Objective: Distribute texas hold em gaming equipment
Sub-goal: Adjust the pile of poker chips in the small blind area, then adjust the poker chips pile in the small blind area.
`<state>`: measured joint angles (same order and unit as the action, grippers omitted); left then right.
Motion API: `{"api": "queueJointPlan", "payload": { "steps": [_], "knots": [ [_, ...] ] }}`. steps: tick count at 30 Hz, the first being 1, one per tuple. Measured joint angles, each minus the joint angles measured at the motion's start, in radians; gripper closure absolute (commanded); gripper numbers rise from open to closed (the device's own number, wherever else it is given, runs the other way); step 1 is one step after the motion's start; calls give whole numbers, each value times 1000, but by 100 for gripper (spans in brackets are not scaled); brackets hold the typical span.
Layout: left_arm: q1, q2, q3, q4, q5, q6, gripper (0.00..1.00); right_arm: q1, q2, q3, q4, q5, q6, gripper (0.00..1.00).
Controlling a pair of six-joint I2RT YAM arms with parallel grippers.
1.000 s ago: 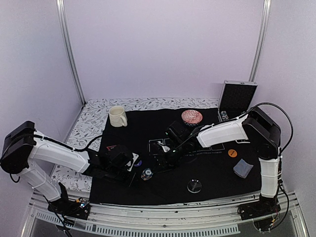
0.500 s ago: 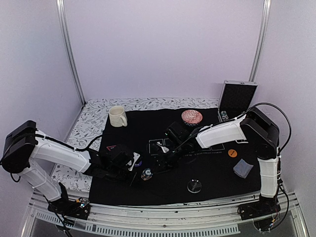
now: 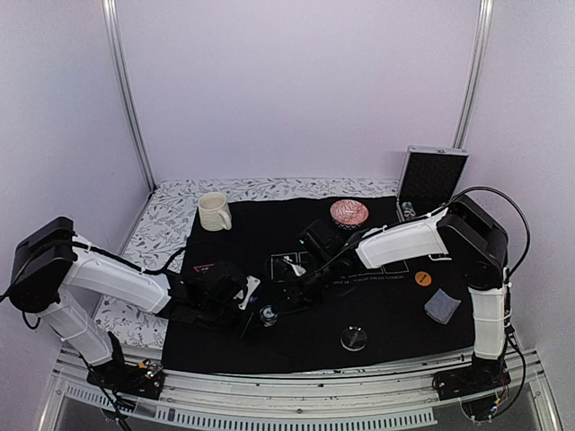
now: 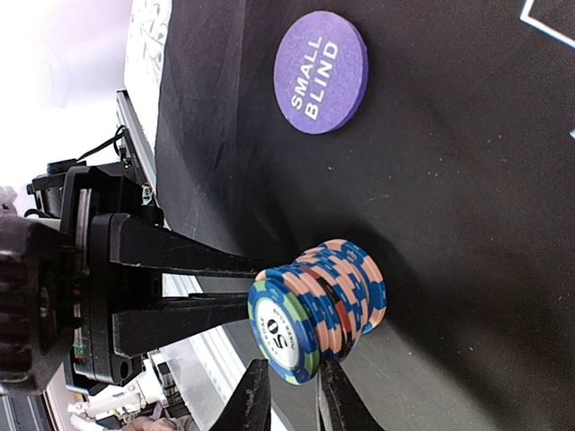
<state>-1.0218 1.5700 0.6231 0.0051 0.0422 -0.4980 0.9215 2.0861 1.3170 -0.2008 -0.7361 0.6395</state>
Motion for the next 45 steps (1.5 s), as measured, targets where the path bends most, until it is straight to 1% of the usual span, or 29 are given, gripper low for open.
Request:
{"api": "queueJointPlan", "payload": {
  "steps": [2,6,9,13,14,15,16,17,18,20,24,27,32,35,40,45],
  "knots": [
    [2,2,1,5,2,1,88,0,2,1,0,-1,0,80],
    [4,0,0,6,5,1,87,0,5,1,-1,0,0,72],
    [4,-17,-2,-5,6,5,81,0,5,6,-10,4,0,62],
    [4,-82,-8,-44,16,20,70,-3,4,32,-47,33,-17,44],
    [5,-106,-9,-61,21,24,66,-5,2,39,-58,43,-24,39],
    [5,-121,-9,-73,23,30,60,-7,-3,44,-71,53,-32,31],
    [5,-138,-8,-86,27,37,52,-10,-10,47,-84,61,-37,2],
    [5,-155,-8,-102,30,44,46,-13,-21,47,-99,71,-38,1],
    [5,-169,-6,-119,33,54,35,-19,-38,48,-116,83,-46,1],
    [5,-190,4,-151,36,74,25,-31,-80,48,-150,108,-67,1],
    [2,-187,73,-222,27,153,10,-76,-206,47,-221,195,-102,1],
    [1,-147,169,-281,8,228,3,-137,-328,30,-260,277,-133,1],
    [1,0,326,-377,2,391,2,-250,-517,-46,-303,410,-186,1],
    [1,87,382,-441,2,486,2,-274,-584,-77,-326,472,-216,1],
    [6,193,459,-519,-4,595,2,-274,-606,-100,-338,508,-257,1],
    [6,240,509,-547,5,652,5,-274,-605,-143,-365,518,-283,1]
  ]
}}
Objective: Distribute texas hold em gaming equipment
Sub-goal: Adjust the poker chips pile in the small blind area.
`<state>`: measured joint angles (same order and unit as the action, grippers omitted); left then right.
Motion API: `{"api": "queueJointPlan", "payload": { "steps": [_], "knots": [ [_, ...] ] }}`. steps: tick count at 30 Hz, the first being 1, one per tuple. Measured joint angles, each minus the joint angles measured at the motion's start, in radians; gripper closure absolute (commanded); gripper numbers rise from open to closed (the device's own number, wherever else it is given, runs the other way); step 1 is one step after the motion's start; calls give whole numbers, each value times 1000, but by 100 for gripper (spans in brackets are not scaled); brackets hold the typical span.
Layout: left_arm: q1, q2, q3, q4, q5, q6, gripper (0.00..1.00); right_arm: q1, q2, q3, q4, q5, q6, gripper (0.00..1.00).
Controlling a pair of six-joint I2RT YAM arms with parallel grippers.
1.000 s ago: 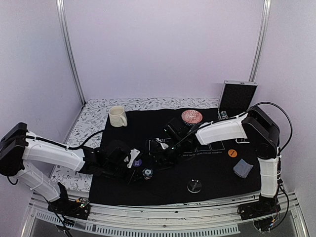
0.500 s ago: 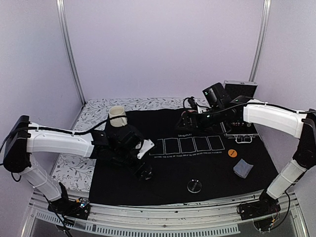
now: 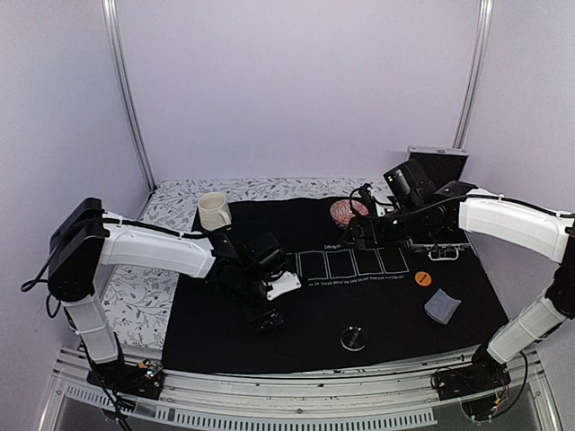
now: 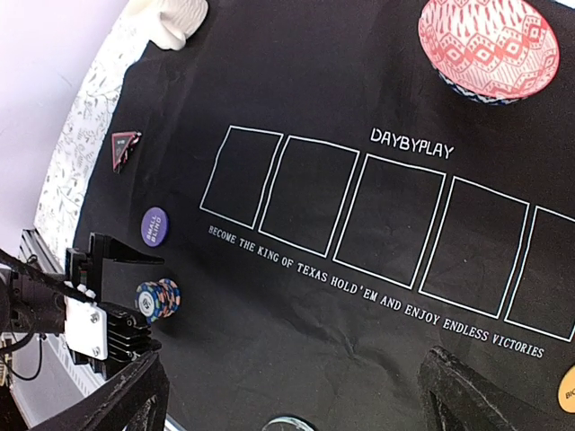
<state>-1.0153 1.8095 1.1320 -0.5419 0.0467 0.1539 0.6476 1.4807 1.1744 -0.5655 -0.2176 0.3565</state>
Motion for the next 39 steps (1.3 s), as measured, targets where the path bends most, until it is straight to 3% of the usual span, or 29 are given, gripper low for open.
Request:
{"api": "queueJointPlan", "payload": {
  "steps": [6,13,22,31,39],
  "knots": [
    [0,33,6,-31,0,45,16,0,0,-3,-3,2,-23,1],
    [8,50,16,-39,-21,61,39,0,19,-4,-3,2,-36,1],
    [12,50,16,-24,-29,63,36,0,19,-5,-3,3,-41,1],
    [18,66,18,-14,-32,62,39,0,19,-5,-3,5,-44,1],
    [17,67,17,-3,-32,61,67,0,19,-5,-3,8,-47,1]
  ]
}}
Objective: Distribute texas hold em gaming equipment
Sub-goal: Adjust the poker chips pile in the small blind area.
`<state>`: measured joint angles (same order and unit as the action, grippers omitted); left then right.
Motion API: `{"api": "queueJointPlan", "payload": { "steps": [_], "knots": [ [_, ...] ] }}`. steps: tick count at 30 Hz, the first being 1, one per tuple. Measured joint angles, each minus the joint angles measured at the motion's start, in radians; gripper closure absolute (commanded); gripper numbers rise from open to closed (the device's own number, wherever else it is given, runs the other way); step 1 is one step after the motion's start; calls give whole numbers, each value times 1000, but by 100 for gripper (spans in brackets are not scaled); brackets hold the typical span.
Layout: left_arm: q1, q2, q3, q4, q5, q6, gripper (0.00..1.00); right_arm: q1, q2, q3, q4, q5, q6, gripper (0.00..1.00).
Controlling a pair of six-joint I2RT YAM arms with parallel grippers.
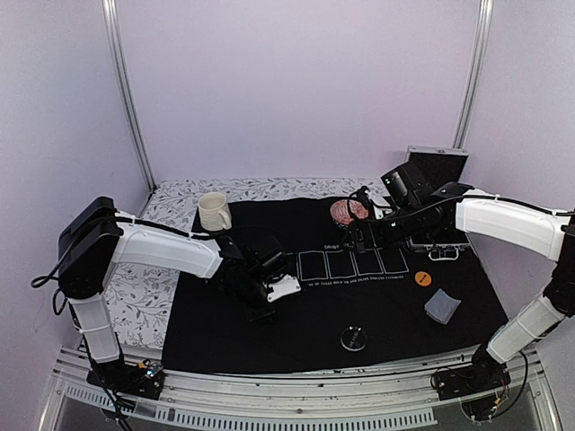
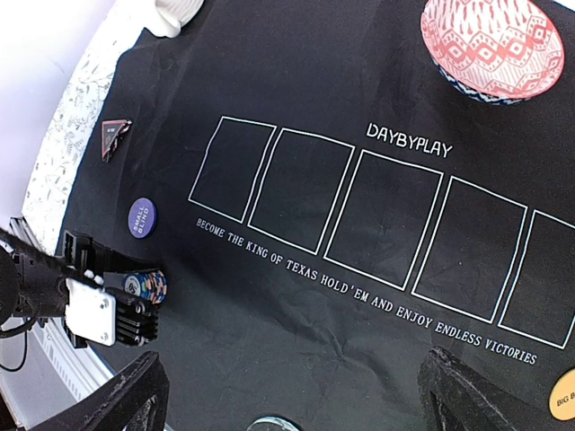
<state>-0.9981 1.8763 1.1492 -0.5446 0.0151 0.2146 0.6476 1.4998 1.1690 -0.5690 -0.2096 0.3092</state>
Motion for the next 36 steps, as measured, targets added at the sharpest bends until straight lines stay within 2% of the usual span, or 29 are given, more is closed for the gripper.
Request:
{"api": "queueJointPlan", "payload": {
  "steps": [2,7,10,12,16,20,23,28,32,36],
  "knots": [
    [0,0,-1,8,0,0,69,0,0,0,0,1,0,1],
    [0,0,-4,19,0,-1,88,0,0,0,-1,7,-3,1],
    [0,-1,-7,23,0,-1,91,0,0,0,-5,13,-7,1],
    [0,-4,-12,29,-1,-1,83,0,0,0,-7,15,-8,1],
    [0,-11,-24,41,1,0,43,0,0,0,-8,16,-11,1],
    [4,-30,-39,56,-5,11,21,0,0,0,-11,17,-12,1],
    [5,-46,-45,52,-10,26,14,0,0,0,-15,17,-14,1],
    [5,-86,-45,53,-12,-13,9,0,0,0,-17,20,-14,1],
    [5,-171,-59,77,-20,-173,2,0,-2,0,-25,44,-14,1],
    [-11,-307,-125,157,-76,-422,2,0,-16,0,-34,80,-12,1]
  ]
}}
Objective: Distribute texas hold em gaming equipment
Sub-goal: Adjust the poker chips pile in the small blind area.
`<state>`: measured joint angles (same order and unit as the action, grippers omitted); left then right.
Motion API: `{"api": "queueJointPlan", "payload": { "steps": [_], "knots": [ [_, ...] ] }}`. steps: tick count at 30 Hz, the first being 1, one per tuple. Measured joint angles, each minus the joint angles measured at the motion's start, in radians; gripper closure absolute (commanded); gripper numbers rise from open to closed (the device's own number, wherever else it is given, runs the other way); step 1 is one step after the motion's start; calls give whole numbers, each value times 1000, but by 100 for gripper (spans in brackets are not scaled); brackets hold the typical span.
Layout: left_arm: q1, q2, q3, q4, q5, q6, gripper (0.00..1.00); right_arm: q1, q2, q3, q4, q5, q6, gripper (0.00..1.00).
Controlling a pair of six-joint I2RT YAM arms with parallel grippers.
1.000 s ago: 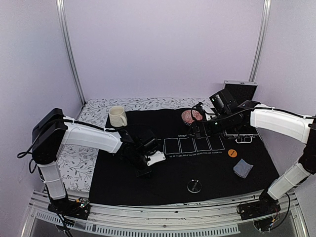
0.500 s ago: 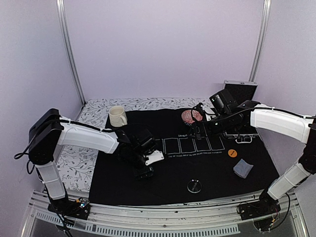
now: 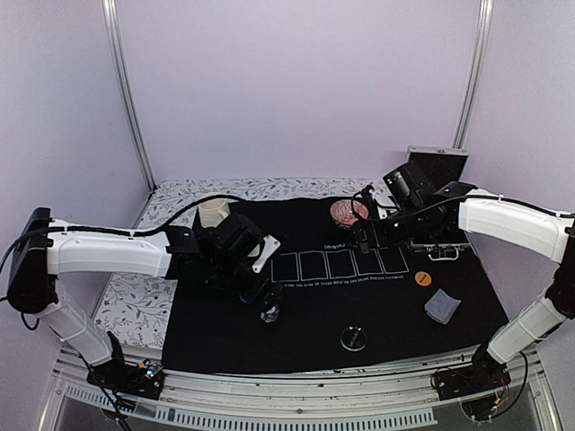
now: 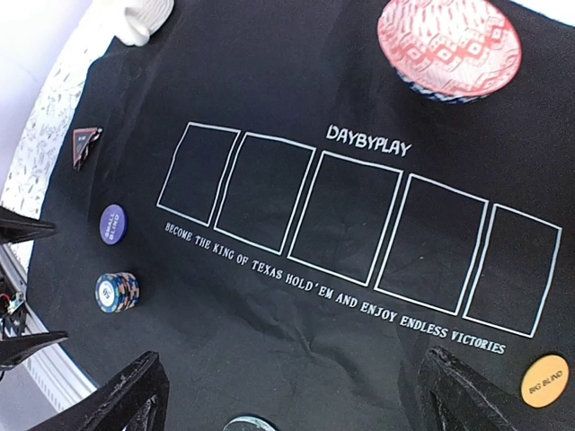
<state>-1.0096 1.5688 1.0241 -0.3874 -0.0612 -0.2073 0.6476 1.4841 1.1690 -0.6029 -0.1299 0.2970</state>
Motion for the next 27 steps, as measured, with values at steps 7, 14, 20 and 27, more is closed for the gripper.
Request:
{"api": "queueJointPlan", "payload": {
  "steps": [7,14,20,27],
  "knots": [
    [-98,-37,-18,-2,-273,-495,2,0,-80,-25,19,101,33,1],
    [-207,207,187,-214,-438,-806,2,-1,-201,-129,60,183,86,1],
    [-238,294,258,-354,-478,-1020,2,-1,-211,-192,69,202,88,1],
    [-233,311,261,-388,-478,-1090,2,-1,-227,-230,72,201,80,1]
  ]
}}
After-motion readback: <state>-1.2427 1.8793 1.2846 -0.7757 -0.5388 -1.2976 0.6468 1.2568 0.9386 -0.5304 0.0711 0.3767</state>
